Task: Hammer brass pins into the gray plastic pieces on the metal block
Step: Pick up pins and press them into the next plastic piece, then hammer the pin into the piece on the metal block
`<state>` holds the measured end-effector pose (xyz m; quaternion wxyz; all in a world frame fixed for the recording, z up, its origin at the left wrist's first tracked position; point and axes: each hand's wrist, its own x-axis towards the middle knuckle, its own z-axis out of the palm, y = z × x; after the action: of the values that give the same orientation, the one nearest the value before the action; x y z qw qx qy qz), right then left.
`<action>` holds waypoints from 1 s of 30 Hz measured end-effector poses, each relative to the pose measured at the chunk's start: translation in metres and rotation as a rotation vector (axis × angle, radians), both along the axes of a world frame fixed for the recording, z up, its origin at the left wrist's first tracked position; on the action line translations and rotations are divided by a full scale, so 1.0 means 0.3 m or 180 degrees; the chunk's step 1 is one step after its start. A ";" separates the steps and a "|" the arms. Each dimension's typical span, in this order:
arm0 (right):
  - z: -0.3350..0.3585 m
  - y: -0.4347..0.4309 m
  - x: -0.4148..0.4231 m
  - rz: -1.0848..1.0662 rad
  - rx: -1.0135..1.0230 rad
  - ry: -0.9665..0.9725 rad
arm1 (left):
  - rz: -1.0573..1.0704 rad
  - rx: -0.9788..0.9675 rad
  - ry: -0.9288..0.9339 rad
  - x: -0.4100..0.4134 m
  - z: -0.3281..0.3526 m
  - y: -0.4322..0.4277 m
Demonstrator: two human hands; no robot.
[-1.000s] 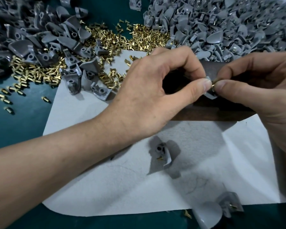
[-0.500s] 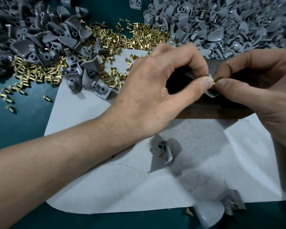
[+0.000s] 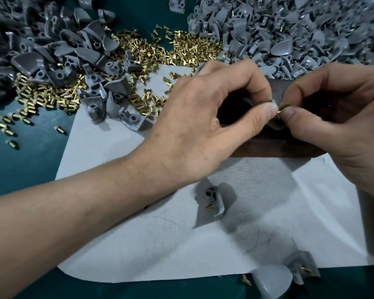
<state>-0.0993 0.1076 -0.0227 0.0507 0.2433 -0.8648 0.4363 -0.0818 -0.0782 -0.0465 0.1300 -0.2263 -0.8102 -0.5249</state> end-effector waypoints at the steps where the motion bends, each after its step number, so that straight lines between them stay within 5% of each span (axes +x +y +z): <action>1: -0.001 0.000 -0.001 -0.0004 0.0002 0.0012 | -0.0005 0.0003 -0.0007 0.000 0.000 0.000; 19: -0.003 -0.021 0.017 -0.0008 0.0104 0.0081 | 0.0046 -0.0042 -0.0045 0.009 -0.001 -0.001; 26: 0.055 -0.005 0.024 0.0191 0.0056 -0.0322 | 0.0019 0.0041 -0.0247 0.010 -0.004 -0.006; 30: 0.129 0.041 -0.045 -0.0271 0.0319 -0.0413 | -0.0009 0.0247 -0.0342 0.010 -0.012 -0.012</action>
<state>-0.1127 0.1198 0.0159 0.0009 0.1798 -0.8966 0.4048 -0.0787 -0.0817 -0.0500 0.0942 -0.1938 -0.7947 -0.5674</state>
